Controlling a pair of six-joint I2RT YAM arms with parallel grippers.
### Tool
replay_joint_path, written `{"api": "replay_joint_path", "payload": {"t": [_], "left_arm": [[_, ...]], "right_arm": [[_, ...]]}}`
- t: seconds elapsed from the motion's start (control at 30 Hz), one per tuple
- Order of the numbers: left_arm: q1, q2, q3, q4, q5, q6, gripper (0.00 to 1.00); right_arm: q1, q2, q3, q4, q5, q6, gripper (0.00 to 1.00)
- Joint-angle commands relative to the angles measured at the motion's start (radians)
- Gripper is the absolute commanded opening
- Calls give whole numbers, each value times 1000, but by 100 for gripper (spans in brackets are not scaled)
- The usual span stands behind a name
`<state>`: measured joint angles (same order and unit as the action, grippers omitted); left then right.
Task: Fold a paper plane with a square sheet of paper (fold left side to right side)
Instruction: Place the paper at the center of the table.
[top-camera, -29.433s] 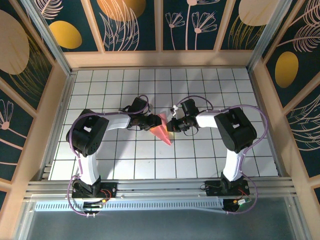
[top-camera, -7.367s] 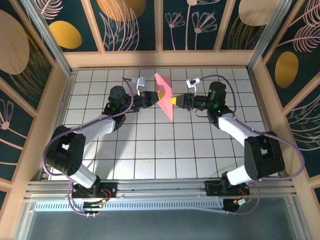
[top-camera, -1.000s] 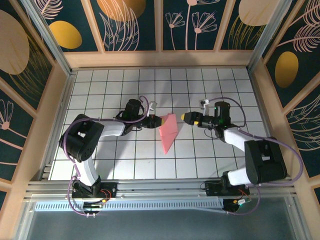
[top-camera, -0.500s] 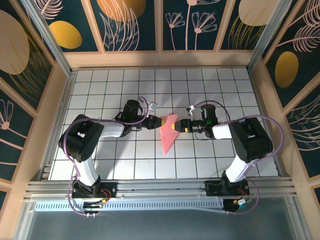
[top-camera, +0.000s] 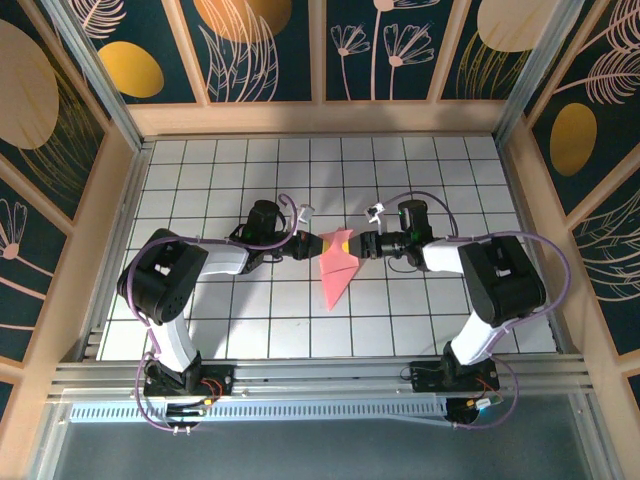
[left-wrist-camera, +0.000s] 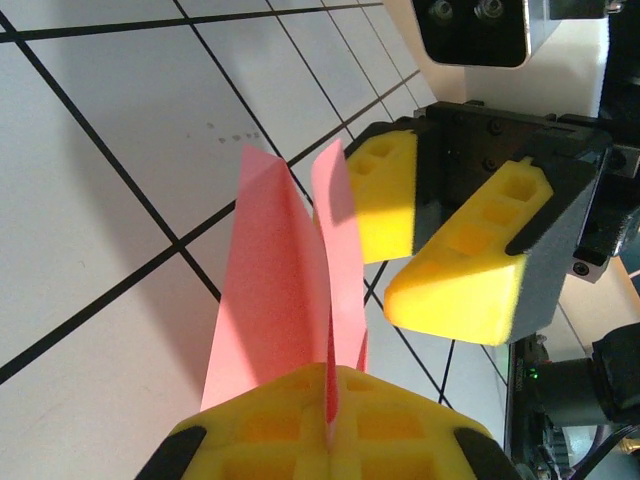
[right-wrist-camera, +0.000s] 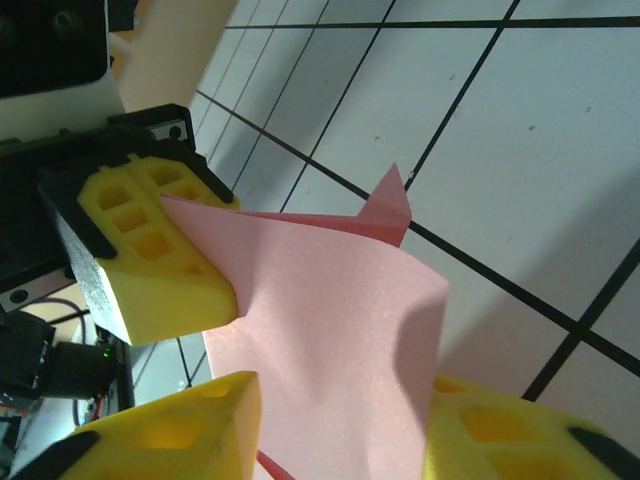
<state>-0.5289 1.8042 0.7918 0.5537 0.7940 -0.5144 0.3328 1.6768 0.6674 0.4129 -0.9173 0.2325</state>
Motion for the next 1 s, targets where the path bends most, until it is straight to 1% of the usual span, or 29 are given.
{"api": "replay_joint_path", "payload": {"t": [0.0, 0.2, 0.23, 0.27, 0.33, 0.37, 0.47, 0.53, 0.6, 0.7, 0.77, 0.97], "left_arm": [[6, 2, 0, -11, -8, 35, 0], [4, -8, -2, -15, -19, 36, 1], [5, -19, -4, -20, -34, 39, 6], [6, -32, -8, -28, -53, 44, 15], [7, -69, -20, -44, -99, 57, 26], [11, -84, -29, -47, -121, 62, 32], [15, -175, -44, -93, -224, 87, 45], [16, -241, -58, -136, -319, 110, 56], [15, -301, -70, -177, -409, 135, 60], [11, -381, -84, -253, -523, 177, 61], [-5, -420, -83, -312, -560, 204, 60], [-128, -478, -76, -441, -703, 229, 59]], "right_arm": [[-3, -41, 25, -67, 32, -40, 34], [-6, -40, 41, -94, 53, -30, 4], [-6, -36, 46, -100, 52, -28, 1], [-5, -34, 47, -102, 54, -19, 0], [-5, -31, 47, -99, 51, -4, 0], [-5, -28, 47, -96, 54, 5, 0], [-5, -26, 57, -117, 72, 31, 0], [-4, -23, 61, -126, 92, 60, 0], [-3, -12, 70, -141, 108, 85, 0], [-1, 8, 92, -178, 132, 117, 0], [-1, 15, 106, -203, 139, 137, 0], [-1, 27, 143, -273, 150, 180, 0]]}}
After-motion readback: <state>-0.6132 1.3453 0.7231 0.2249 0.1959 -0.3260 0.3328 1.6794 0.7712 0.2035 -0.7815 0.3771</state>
